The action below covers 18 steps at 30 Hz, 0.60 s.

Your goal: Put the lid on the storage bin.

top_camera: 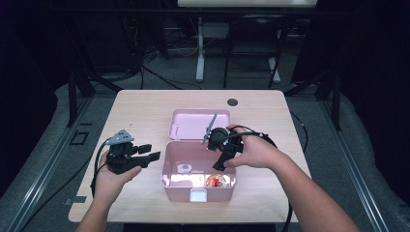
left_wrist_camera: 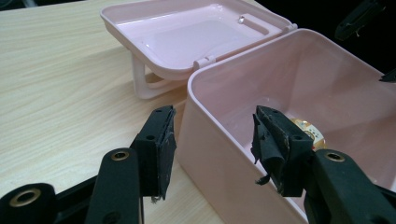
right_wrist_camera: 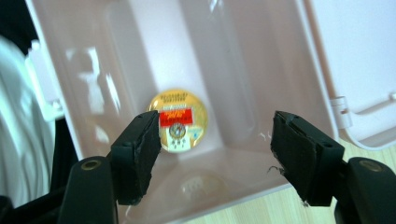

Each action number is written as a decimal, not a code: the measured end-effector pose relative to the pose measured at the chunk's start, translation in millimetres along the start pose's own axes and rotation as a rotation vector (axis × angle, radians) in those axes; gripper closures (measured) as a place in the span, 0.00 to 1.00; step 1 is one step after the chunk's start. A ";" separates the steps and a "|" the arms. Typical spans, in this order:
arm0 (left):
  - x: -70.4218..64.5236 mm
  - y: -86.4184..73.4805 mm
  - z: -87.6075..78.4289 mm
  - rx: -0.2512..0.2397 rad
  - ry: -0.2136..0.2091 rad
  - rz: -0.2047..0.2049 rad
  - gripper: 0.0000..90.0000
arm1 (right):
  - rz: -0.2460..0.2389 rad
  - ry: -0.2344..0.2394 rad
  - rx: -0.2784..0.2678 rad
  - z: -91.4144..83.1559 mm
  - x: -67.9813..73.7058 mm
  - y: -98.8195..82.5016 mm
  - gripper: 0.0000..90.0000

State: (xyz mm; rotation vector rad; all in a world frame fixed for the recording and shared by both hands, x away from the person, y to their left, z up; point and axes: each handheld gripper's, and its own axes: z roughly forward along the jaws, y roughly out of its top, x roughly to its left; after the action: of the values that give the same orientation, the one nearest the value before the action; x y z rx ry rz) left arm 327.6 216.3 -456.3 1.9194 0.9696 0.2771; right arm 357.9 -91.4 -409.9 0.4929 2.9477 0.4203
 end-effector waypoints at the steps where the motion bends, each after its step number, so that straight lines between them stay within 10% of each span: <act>1: 0.2 -0.1 -0.1 -0.004 -0.001 0.001 0.54 | 0.017 -0.008 -0.020 -0.4 0.3 -2.1 0.36; 18: -3.5 -0.9 2.8 0.005 -0.007 0.026 0.57 | 0.129 -0.048 -0.236 2.5 5.7 -37.4 0.27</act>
State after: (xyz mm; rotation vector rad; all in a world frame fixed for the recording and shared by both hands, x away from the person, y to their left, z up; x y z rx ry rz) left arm 326.3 212.2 -457.9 1.9375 0.9428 0.2830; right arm 341.7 -122.8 -423.7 0.6538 2.7801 0.7483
